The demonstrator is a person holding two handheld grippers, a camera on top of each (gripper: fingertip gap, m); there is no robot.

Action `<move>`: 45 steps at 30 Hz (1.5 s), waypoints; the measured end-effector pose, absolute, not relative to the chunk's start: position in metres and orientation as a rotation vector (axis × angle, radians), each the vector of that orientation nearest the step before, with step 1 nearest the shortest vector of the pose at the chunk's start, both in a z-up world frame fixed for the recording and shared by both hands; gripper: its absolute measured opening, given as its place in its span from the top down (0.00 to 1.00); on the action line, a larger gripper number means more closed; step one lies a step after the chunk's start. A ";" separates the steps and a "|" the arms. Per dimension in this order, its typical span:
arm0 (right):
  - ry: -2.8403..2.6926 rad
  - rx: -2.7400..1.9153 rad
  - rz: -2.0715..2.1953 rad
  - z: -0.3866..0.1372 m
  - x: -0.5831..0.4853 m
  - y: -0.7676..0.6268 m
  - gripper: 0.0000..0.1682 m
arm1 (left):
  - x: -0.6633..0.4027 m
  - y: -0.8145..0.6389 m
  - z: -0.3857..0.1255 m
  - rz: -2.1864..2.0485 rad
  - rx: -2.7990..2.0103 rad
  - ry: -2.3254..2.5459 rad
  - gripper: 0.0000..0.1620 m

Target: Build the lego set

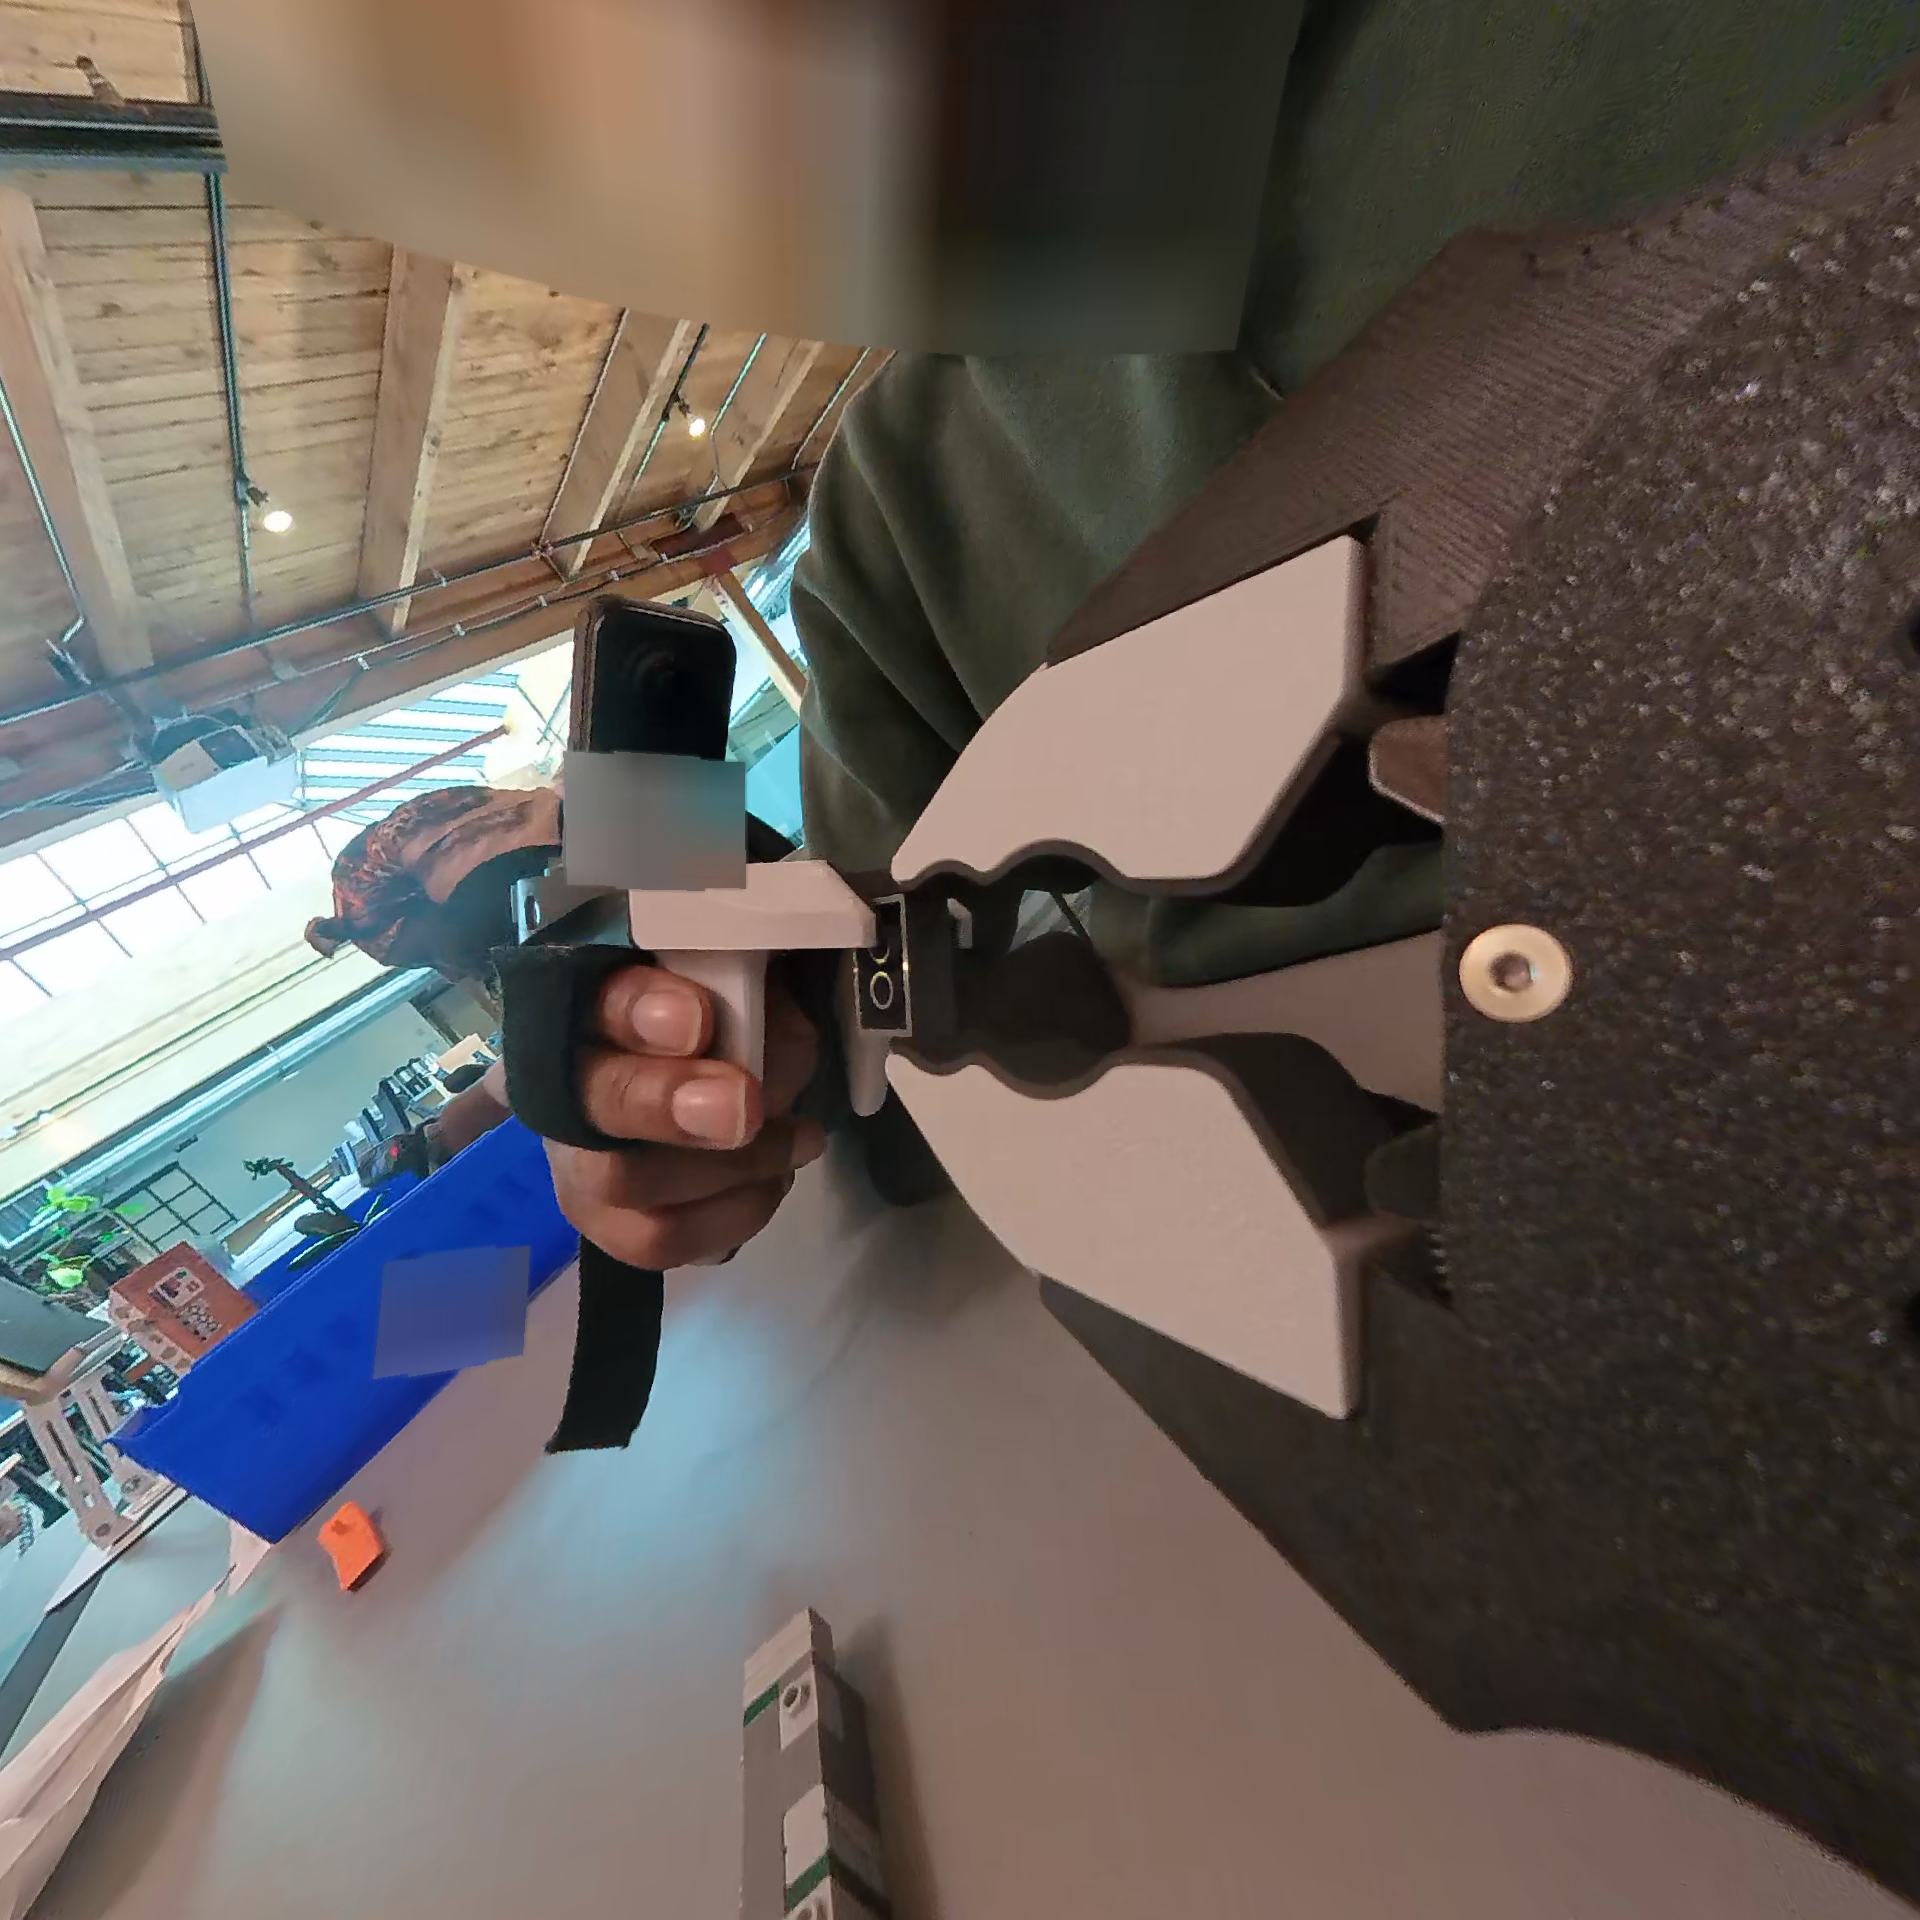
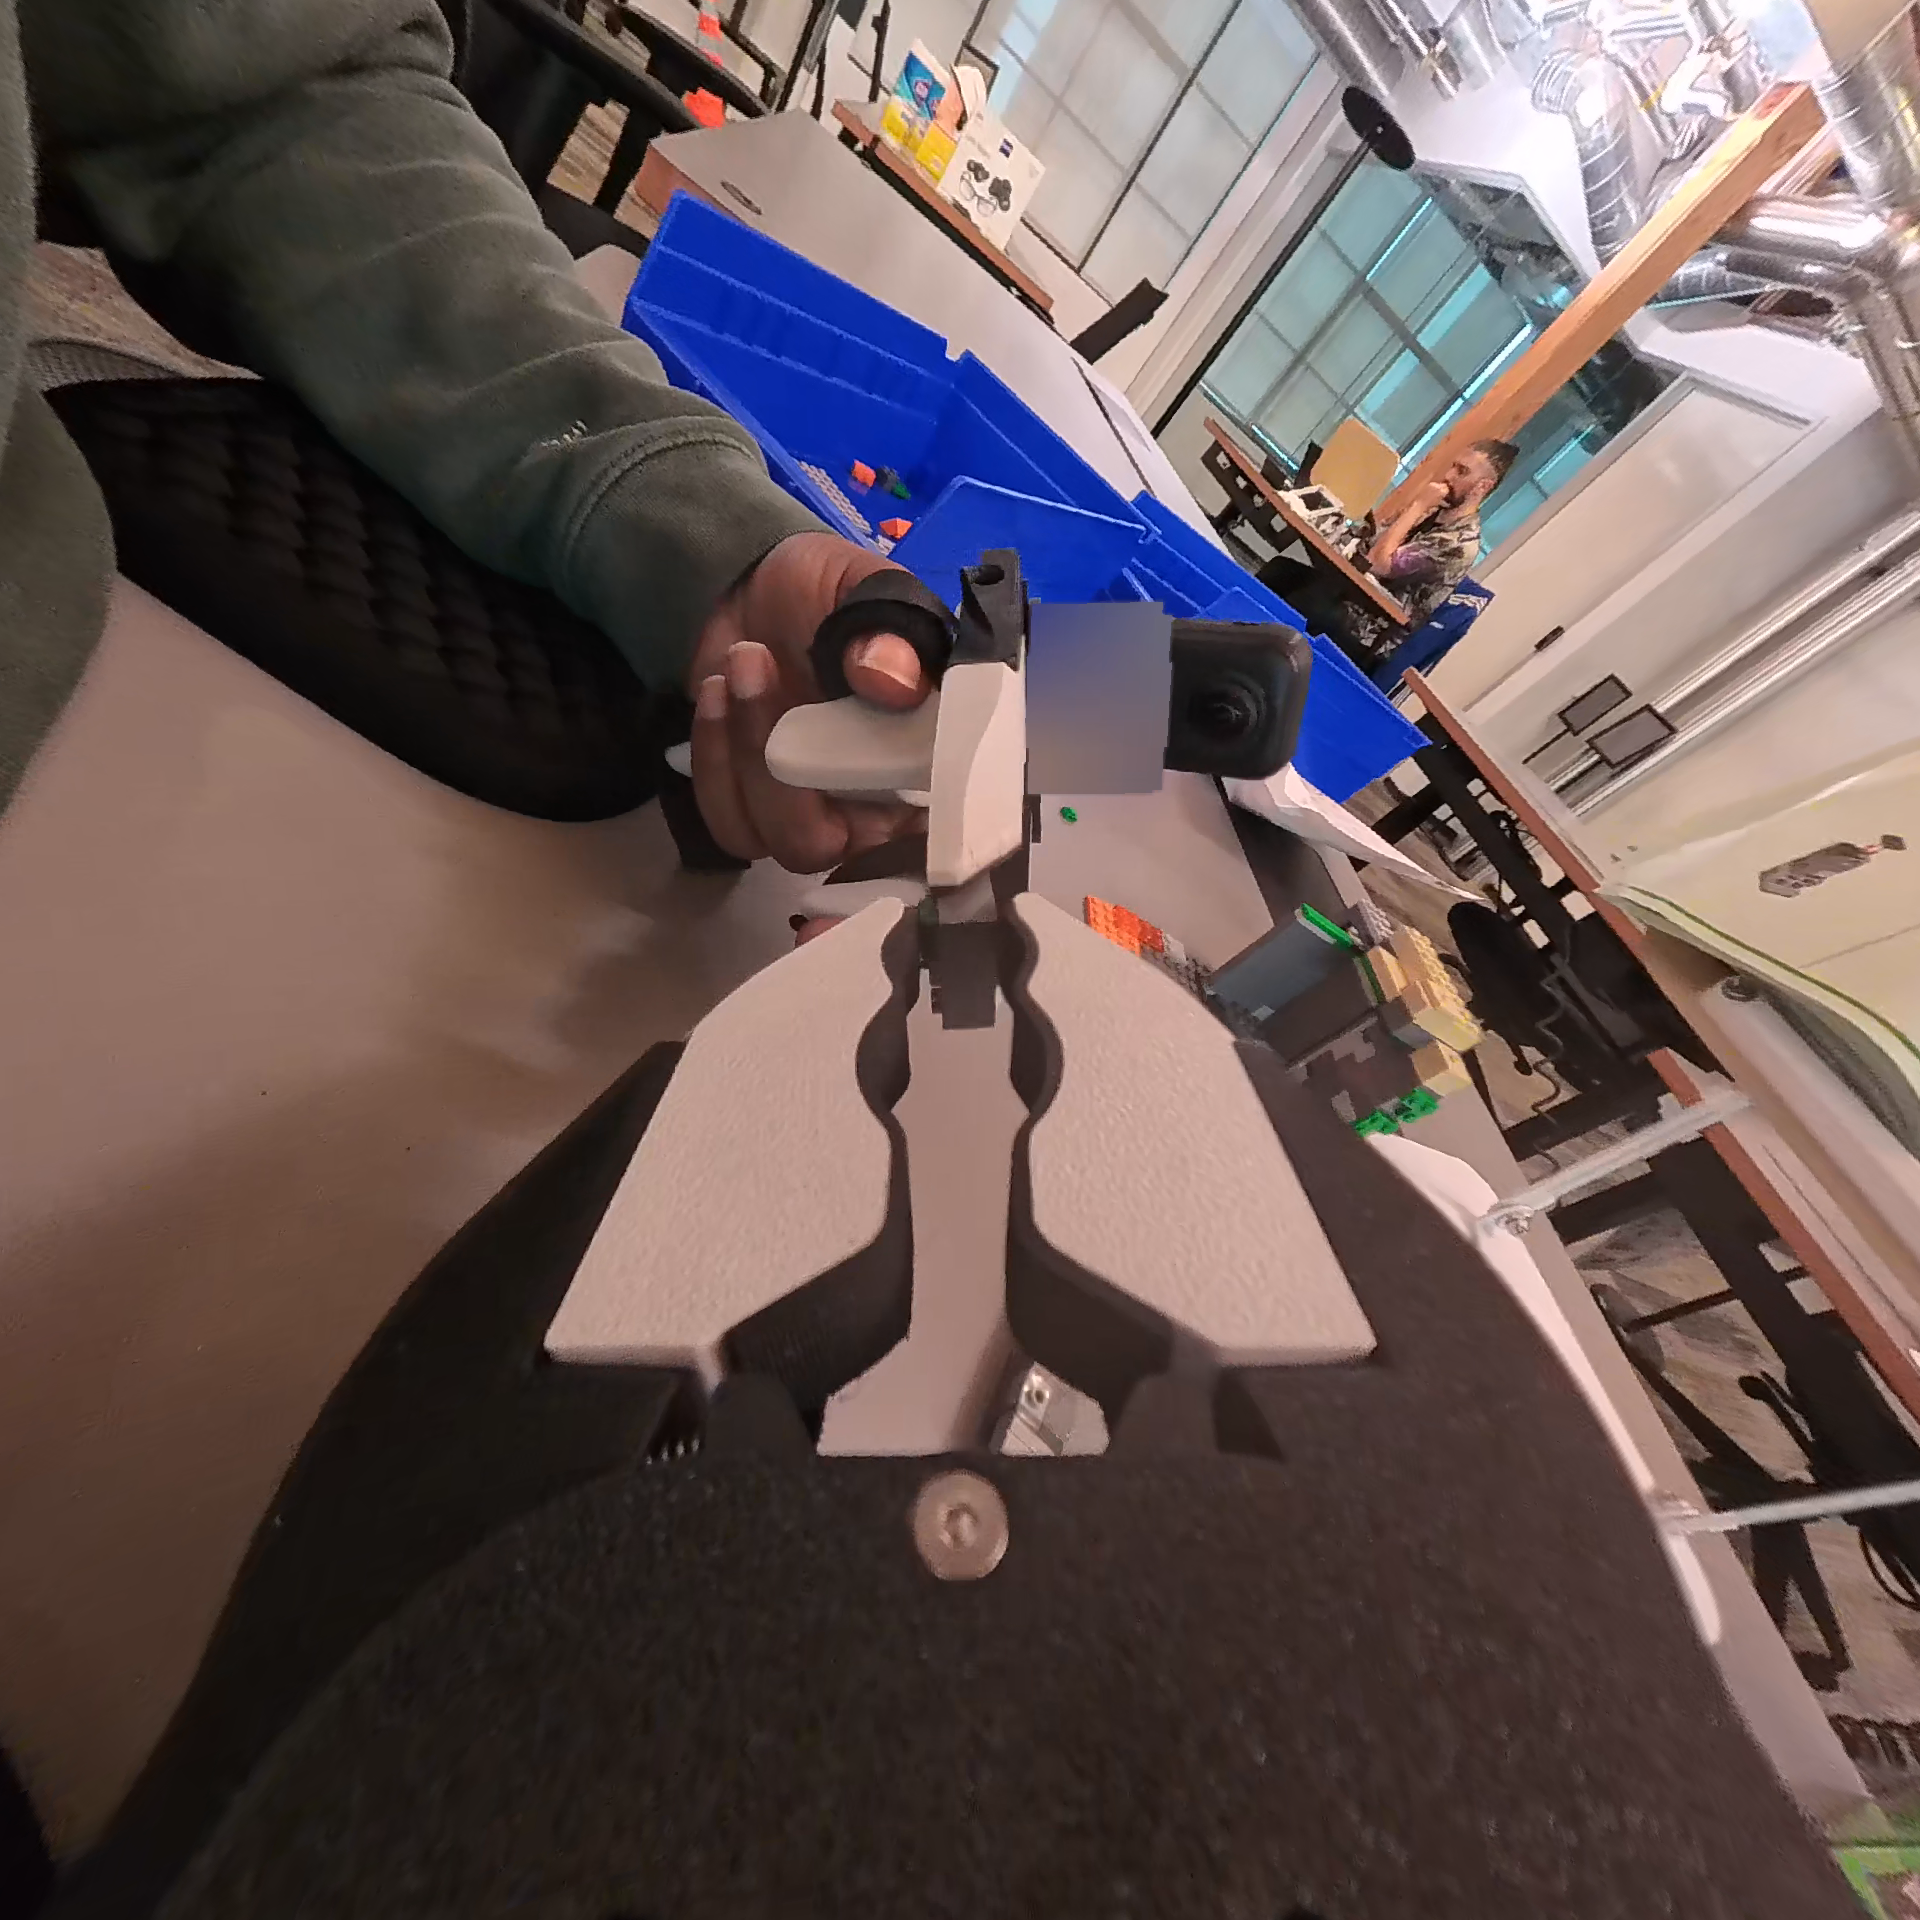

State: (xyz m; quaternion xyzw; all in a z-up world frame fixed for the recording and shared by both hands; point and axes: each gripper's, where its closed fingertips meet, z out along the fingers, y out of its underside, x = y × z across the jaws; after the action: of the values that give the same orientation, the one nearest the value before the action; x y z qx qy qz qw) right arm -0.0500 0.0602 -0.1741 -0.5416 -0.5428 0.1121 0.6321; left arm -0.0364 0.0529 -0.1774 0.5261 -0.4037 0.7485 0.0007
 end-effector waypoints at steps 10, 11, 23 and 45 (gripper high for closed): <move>-1.248 -1.338 0.319 -0.177 -0.050 0.058 0.93 | -0.036 0.050 -0.179 2.351 1.623 -1.255 0.85; -1.247 -1.345 0.330 -0.178 -0.050 0.058 0.92 | -0.036 0.050 -0.179 2.352 1.621 -1.253 0.85; -1.427 -1.679 0.896 -0.202 -0.044 0.042 0.92 | -0.039 0.040 -0.202 2.162 1.704 -1.856 0.77; -0.997 -1.770 1.789 -0.178 -0.030 0.073 0.92 | -0.021 0.069 -0.182 1.451 2.064 -3.568 0.77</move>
State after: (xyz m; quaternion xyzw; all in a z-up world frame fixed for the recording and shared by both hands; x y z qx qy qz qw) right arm -0.0305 0.0728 -0.1781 -0.6384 -0.3596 0.6454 0.2158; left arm -0.0210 0.0685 -0.1823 0.3860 -0.6673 0.2713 -0.5763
